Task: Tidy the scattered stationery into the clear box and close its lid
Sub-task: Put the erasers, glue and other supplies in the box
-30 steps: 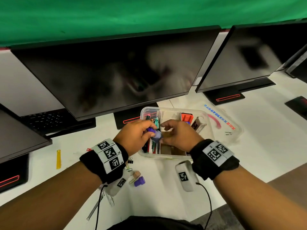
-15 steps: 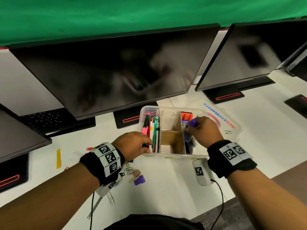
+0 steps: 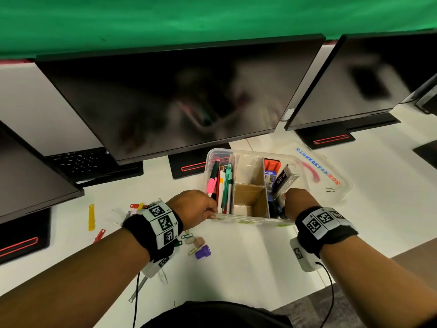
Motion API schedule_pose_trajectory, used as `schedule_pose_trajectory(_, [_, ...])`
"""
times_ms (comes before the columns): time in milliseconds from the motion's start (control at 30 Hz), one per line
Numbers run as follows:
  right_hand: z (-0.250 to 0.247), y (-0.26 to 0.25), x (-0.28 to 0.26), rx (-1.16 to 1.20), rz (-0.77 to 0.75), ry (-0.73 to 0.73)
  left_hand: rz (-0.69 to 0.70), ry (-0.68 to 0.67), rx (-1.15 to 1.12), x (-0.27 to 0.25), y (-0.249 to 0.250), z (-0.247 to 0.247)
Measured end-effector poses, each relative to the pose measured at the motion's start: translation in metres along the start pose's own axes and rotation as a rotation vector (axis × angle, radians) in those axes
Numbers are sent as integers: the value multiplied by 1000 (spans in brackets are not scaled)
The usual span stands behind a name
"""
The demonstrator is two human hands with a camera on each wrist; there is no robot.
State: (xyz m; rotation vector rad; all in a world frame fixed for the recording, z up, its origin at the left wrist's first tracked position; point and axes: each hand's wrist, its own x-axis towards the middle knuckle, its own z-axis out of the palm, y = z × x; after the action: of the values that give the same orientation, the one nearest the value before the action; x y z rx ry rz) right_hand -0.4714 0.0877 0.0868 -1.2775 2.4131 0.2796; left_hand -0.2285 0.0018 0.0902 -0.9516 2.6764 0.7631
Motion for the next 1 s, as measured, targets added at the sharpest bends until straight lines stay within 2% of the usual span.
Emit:
schedule_pose_trajectory(300, [3, -12, -8, -143, -4, -65, -24, -24, -16, -6, -8, 2])
schedule_pose_trajectory(367, [-3, -20, -16, -183, 0, -9, 0, 2, -5, -9, -11, 6])
schedule_pose_trajectory(467, [-26, -37, -31, -114, -11, 133, 31, 131, 3, -18, -20, 11])
schedule_pose_trajectory(533, [-40, -55, -42, -54, -114, 136, -4, 210, -2, -26, -34, 11])
schedule_pose_trajectory(600, [-42, -77, -52, -21, -308, 99, -66, 241, 4, -34, -53, 11])
schedule_pose_trajectory(667, [-30, -102, -62, -11, -483, 29, -136, 208, 13, -44, -74, 12])
schedule_pose_trajectory(767, [8, -135, -72, -101, -668, -57, -234, 77, 24, -64, -98, 19])
schedule_pose_trajectory(867, [41, -152, -78, -195, -775, -57, -270, 10, 16, -81, -107, 31])
schedule_pose_trajectory(1000, [75, -163, -77, -307, -775, -93, -233, -44, -29, -89, -100, 50])
